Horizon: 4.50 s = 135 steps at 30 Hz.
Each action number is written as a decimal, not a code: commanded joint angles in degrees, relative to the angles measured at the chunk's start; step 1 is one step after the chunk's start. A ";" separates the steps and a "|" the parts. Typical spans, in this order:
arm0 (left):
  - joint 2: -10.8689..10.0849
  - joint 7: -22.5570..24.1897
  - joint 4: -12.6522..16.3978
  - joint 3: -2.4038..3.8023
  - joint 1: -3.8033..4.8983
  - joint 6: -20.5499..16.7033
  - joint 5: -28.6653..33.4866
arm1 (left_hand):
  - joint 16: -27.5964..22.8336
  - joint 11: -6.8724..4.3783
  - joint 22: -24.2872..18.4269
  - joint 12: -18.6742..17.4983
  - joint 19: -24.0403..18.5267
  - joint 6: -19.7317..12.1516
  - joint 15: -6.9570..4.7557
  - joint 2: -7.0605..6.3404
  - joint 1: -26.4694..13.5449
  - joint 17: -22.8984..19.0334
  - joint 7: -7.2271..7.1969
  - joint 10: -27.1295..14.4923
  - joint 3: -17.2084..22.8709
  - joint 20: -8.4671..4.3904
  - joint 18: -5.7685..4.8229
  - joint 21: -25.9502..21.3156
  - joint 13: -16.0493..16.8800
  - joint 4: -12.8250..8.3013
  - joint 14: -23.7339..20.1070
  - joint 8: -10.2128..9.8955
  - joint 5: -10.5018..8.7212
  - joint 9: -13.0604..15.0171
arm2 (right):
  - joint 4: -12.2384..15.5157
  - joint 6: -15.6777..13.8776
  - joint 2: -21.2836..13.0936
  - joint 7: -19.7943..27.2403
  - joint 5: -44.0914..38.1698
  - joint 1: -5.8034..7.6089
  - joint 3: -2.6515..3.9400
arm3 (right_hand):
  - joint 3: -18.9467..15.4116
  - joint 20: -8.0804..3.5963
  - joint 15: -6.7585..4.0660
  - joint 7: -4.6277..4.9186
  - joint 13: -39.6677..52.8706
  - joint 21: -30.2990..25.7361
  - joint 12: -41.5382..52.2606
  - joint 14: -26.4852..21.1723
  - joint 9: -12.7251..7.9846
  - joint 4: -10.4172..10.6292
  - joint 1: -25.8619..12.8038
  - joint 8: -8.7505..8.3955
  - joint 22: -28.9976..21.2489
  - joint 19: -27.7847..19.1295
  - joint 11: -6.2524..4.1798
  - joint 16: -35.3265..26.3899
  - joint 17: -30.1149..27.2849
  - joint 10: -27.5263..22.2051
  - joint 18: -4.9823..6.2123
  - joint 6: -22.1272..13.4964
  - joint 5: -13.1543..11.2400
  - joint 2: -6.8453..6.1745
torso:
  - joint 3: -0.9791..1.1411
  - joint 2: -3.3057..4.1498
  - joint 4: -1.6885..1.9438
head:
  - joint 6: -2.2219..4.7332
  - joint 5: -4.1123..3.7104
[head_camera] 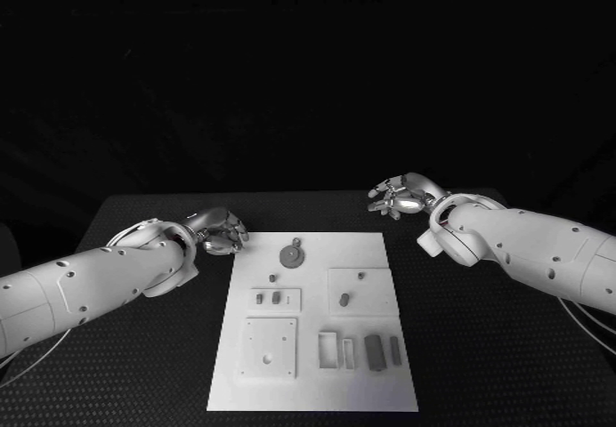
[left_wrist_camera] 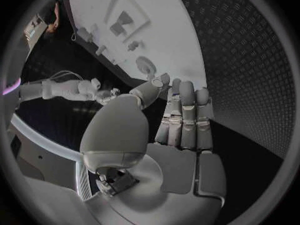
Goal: Assemble the parts on the task board
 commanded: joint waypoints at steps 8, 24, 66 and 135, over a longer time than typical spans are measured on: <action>-3.18 9.48 2.84 0.15 2.02 0.29 31.07 | -9.12 1.17 -2.21 -0.76 -2.35 -1.47 1.61 -0.32 -2.18 -3.42 0.87 -1.12 -2.00 -0.43 -2.22 -5.27 0.27 1.29 -1.64 0.95 -0.71 -0.09 | 5.49 7.53 -3.86 0.38 -21.51 -1.18 -0.05 | 2.13 -0.10 0.90 1.51 -13.92 -0.77 -22.22 1.87 -0.06 -0.22 3.93 2.02 0.44 1.74 3.17 -0.24 -4.10 -0.28 0.97 4.04 -3.95 -0.05 | -0.12 0.02 0.04 | 0.31 -0.49; -4.55 14.69 7.08 0.06 2.00 4.65 50.27 | -19.97 1.04 -3.26 -0.74 -5.91 -1.51 4.85 1.05 -5.25 -5.55 0.78 -1.50 -6.14 2.66 -2.31 -10.60 0.31 1.25 -3.80 2.26 -0.94 -0.25 | 13.23 5.98 -5.85 -4.62 -46.22 -2.92 -2.10 | 3.71 -0.84 0.17 0.29 -16.73 -0.98 -31.17 3.84 -0.62 -0.18 5.83 3.24 0.42 3.93 2.48 0.71 -6.64 7.21 0.97 6.78 -7.47 -2.58 | -0.26 -0.07 0.00 | 0.68 -0.89; -4.91 14.28 8.23 0.05 2.00 4.29 51.16 | -21.77 1.69 -3.04 -0.89 -5.92 -2.14 5.05 0.90 -6.06 -4.86 1.88 -2.34 -7.36 2.96 -2.04 -11.27 0.07 1.23 -3.09 2.14 -0.92 -0.67 | 13.15 3.69 -1.62 -9.16 -57.68 -4.73 -5.12 | 14.03 -1.63 -0.83 -1.18 -15.96 -1.19 -35.24 5.30 -1.77 0.29 6.97 4.47 0.64 6.61 1.46 2.34 -8.50 12.80 0.97 10.87 -13.01 -4.57 | -0.13 0.06 -0.08 | -0.40 -0.39; -4.81 13.69 6.16 0.04 2.00 4.18 51.16 | -22.62 1.83 -2.77 -0.86 -5.78 -3.17 5.04 0.71 -6.06 -4.11 2.32 -2.77 -7.55 2.97 -1.97 -11.58 -0.01 1.26 -2.77 1.78 -0.89 -1.07 | 18.18 2.45 -5.13 -7.11 -46.74 -3.64 -2.39 | 19.16 -3.29 -3.33 -3.69 -11.89 1.32 -33.63 7.58 -0.48 0.19 7.11 7.02 0.91 9.26 -1.11 4.22 -7.55 18.94 0.97 16.80 -12.19 -3.85 | -0.23 0.01 -0.09 | -0.48 -0.46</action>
